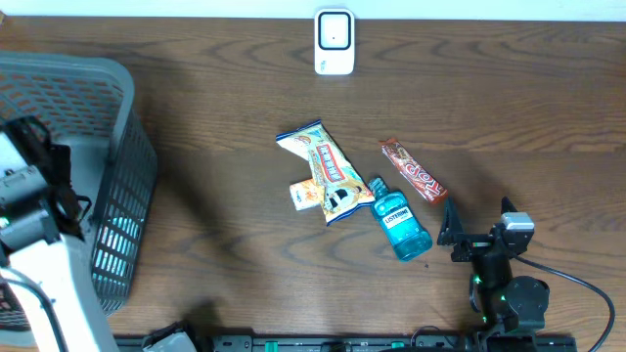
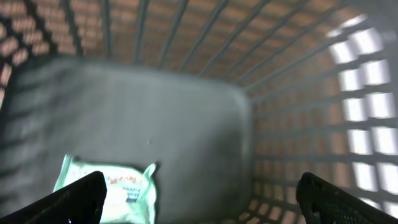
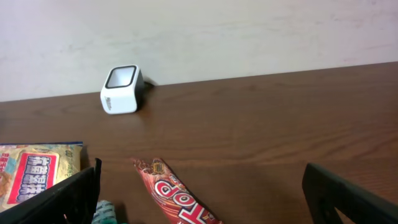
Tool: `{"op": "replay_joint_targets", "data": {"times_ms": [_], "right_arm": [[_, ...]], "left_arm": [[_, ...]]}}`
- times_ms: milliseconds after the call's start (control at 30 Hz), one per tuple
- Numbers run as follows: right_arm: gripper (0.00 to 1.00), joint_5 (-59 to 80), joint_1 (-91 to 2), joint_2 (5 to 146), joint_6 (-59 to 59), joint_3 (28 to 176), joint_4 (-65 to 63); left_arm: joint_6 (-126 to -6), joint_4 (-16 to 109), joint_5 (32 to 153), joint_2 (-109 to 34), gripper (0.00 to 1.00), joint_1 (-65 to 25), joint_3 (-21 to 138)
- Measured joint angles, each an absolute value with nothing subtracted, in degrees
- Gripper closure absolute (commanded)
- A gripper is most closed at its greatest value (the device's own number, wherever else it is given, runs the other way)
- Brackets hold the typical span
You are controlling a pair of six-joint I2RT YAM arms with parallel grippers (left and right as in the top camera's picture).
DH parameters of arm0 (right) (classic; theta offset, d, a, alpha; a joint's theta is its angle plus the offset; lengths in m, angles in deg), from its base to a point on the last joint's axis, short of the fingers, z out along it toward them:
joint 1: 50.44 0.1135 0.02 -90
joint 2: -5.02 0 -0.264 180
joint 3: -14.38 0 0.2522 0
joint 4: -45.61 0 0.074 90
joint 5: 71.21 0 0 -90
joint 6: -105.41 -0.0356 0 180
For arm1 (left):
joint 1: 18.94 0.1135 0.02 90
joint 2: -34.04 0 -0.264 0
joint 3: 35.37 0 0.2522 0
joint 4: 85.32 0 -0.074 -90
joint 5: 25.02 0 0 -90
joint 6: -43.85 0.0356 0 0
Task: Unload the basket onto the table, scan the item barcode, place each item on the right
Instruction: 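Grasp the light-green wipes pack in the basket with the left gripper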
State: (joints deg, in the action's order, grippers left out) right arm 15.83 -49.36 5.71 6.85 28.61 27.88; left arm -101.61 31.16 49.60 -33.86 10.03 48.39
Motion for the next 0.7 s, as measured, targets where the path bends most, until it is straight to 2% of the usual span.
{"op": "replay_joint_targets", "data": {"times_ms": [200,500,700], "right_arm": [[0.01,15.8,-49.4,5.7,6.9,28.6,27.9],[0.01,15.8,-49.4,5.7,6.9,28.6,27.9],[0.01,15.8,-49.4,5.7,6.9,28.6,27.9]], "left_arm": [[-102.0,29.4,57.4,-43.5,0.02,15.5,48.5],[-98.4,27.1,61.5,-57.0,0.02,15.9,48.5],[-98.0,21.7,64.9,-60.9,0.02,15.9,48.5]]}}
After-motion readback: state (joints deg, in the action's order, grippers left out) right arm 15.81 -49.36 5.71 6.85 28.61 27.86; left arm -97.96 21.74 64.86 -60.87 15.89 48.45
